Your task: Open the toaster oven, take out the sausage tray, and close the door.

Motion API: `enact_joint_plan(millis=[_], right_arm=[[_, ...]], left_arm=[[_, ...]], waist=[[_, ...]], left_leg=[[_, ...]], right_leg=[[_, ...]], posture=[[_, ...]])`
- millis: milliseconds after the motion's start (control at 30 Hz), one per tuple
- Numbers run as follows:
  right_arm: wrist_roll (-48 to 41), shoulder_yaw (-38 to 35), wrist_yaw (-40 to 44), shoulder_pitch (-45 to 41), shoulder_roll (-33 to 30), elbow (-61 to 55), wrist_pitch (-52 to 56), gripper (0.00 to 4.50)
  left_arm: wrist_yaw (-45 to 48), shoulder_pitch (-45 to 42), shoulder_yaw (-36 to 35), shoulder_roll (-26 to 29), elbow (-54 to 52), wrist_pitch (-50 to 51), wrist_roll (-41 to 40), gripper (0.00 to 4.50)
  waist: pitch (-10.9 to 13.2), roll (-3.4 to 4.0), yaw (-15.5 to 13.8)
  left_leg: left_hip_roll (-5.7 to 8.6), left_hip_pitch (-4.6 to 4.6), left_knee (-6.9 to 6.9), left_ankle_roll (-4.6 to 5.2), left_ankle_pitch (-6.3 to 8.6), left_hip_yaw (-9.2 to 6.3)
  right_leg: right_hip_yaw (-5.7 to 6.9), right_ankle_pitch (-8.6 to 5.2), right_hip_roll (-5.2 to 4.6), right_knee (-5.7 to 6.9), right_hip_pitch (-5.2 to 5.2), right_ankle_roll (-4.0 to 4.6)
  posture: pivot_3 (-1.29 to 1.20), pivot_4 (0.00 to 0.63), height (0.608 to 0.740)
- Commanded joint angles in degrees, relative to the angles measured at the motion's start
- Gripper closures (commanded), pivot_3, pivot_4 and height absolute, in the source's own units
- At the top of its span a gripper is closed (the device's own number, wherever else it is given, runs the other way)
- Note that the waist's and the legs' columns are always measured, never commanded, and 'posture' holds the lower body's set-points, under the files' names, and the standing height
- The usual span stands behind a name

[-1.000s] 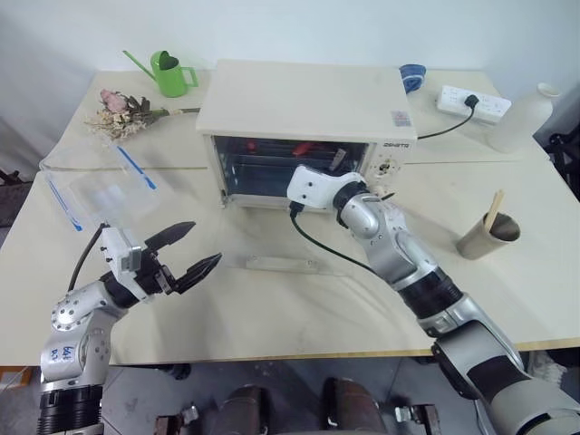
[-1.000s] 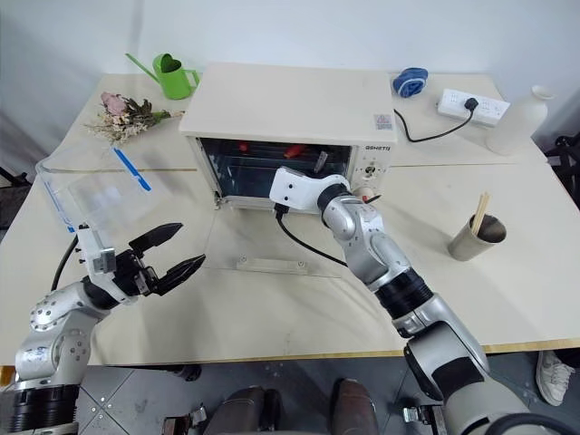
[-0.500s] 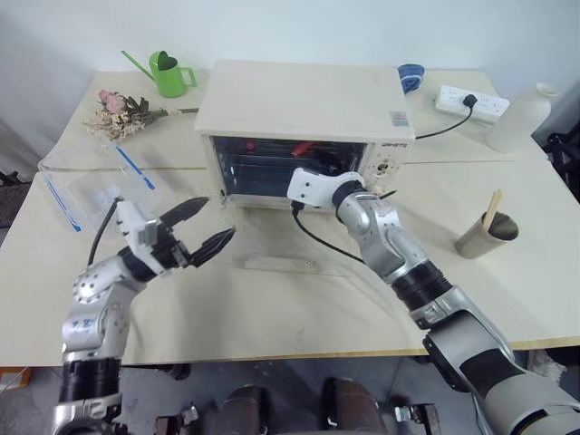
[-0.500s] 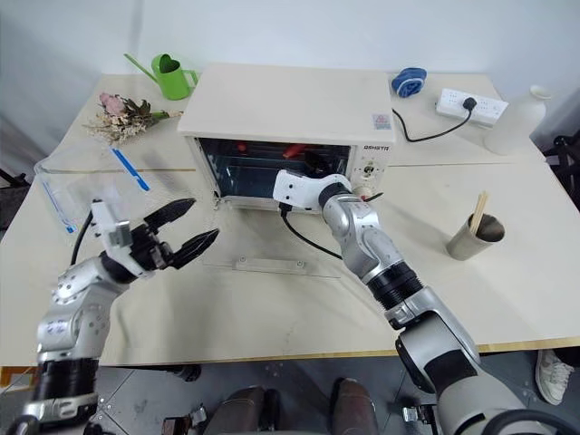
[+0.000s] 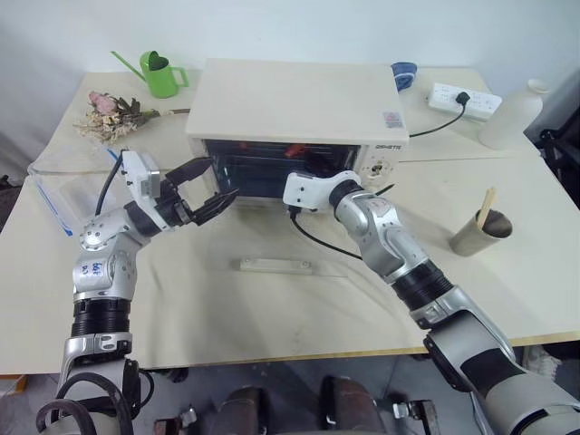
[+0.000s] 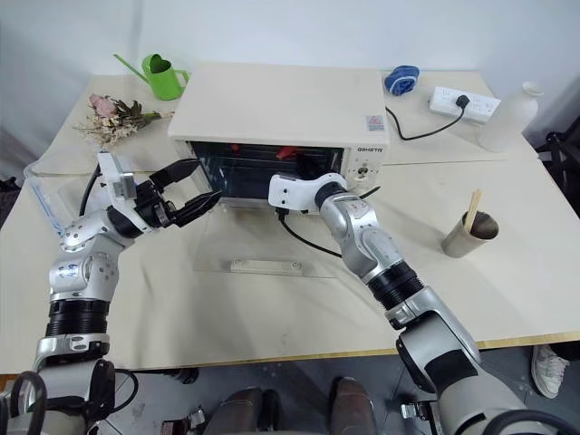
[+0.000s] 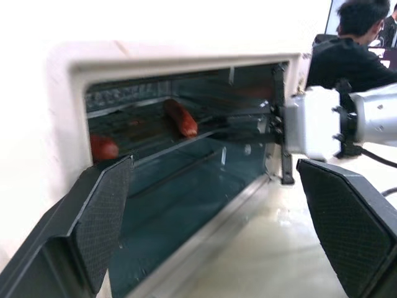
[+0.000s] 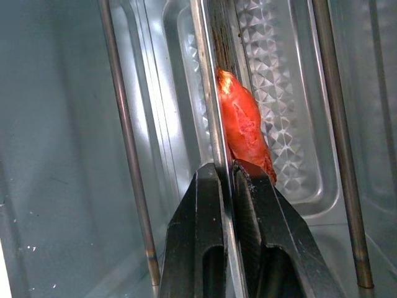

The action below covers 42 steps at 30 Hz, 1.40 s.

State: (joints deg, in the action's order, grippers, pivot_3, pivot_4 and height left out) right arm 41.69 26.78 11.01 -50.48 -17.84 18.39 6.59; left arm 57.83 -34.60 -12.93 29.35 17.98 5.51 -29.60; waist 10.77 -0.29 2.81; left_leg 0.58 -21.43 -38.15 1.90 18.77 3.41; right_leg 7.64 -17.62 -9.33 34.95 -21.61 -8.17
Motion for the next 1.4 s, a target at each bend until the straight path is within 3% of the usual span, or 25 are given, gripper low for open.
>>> enact_joint_plan(millis=[33, 400, 567, 700, 1167, 1267, 1333, 1400], right_arm=[[-2.10, 0.32, 3.15, 3.67, 0.20, -8.47, -3.25, 4.50], [-2.79, -2.88, 10.89, 14.64, -4.26, -22.93, -5.45, 4.50], [-2.71, -5.75, 13.94, 27.14, -10.67, -33.55, -7.44, 4.50], [-1.75, -7.44, 13.59, 31.27, -11.89, -37.23, -6.97, 4.50], [1.04, -7.10, 12.42, 29.99, -10.11, -36.82, -6.76, 4.50], [0.26, -7.21, 12.33, 31.98, -11.42, -37.47, -9.29, 4.50], [-0.24, -7.64, 11.79, 33.44, -12.72, -38.07, -11.56, 4.50], [-1.29, -8.62, 11.51, 35.02, -15.06, -38.61, -15.11, 4.50]], left_arm=[[0.04, -2.33, -1.14, 0.34, 1.68, 0.12, -0.71, 0.00], [-0.01, -4.14, -1.25, 0.17, 4.07, 1.65, -0.50, 0.00], [-0.57, -5.65, -0.84, 0.04, 7.06, 4.31, -0.35, 0.00], [-0.40, -6.16, -0.63, -0.16, 7.42, 4.56, 0.05, 0.00], [-0.91, -2.39, -2.04, 1.40, 2.87, 8.26, -1.02, 0.00], [-2.97, 0.72, -3.92, 3.07, -0.76, 15.07, -3.58, 0.00], [-7.33, 3.01, -4.26, 5.49, -3.90, 24.43, -4.16, 0.00], [-9.37, 4.47, -6.99, 6.99, -7.34, 35.58, -10.56, 0.00]], waist=[[0.00, 0.00, 0.05], [-0.03, -0.05, -0.19], [-0.04, -0.07, -1.51], [-0.04, -0.09, -2.02], [-0.03, -0.10, -2.58], [-0.03, -0.10, -2.56], [-0.02, -0.12, -2.54], [0.00, -0.13, -2.60]], left_leg=[[0.00, 0.00, 0.00, 0.00, 0.00, -0.03], [-0.03, 0.04, -0.09, -0.03, -0.02, 0.05], [-0.02, 0.05, -0.09, -0.03, -0.01, 0.07], [0.00, 0.03, -0.27, -0.01, -0.02, 0.12], [-0.01, -0.04, -0.47, 0.00, -0.03, 0.15], [-0.02, -0.05, -0.42, 0.00, -0.02, 0.13], [-0.01, -0.05, -0.36, 0.00, -0.01, 0.10], [-0.01, -0.03, -0.25, 0.00, -0.01, 0.07]], right_leg=[[0.02, 0.00, 0.00, 0.00, 0.00, 0.00], [-0.04, 0.00, 0.01, 0.04, 0.03, 0.00], [-0.05, 0.00, 0.01, 0.02, 0.03, 0.00], [-0.11, 0.00, 0.00, 0.00, 0.12, 0.00], [-0.17, 0.00, 0.01, 0.03, 0.09, 0.00], [-0.15, 0.00, 0.00, 0.02, 0.08, 0.00], [-0.14, 0.00, 0.00, 0.01, 0.06, 0.00], [-0.14, 0.00, 0.00, 0.00, 0.05, 0.00]], posture=[[0.00, 0.150, 0.740], [0.00, 0.150, 0.740], [0.00, 0.150, 0.740], [0.00, 0.150, 0.740], [0.00, 0.150, 0.740], [0.00, 0.150, 0.740], [0.00, 0.150, 0.740], [0.00, 0.150, 0.740]])
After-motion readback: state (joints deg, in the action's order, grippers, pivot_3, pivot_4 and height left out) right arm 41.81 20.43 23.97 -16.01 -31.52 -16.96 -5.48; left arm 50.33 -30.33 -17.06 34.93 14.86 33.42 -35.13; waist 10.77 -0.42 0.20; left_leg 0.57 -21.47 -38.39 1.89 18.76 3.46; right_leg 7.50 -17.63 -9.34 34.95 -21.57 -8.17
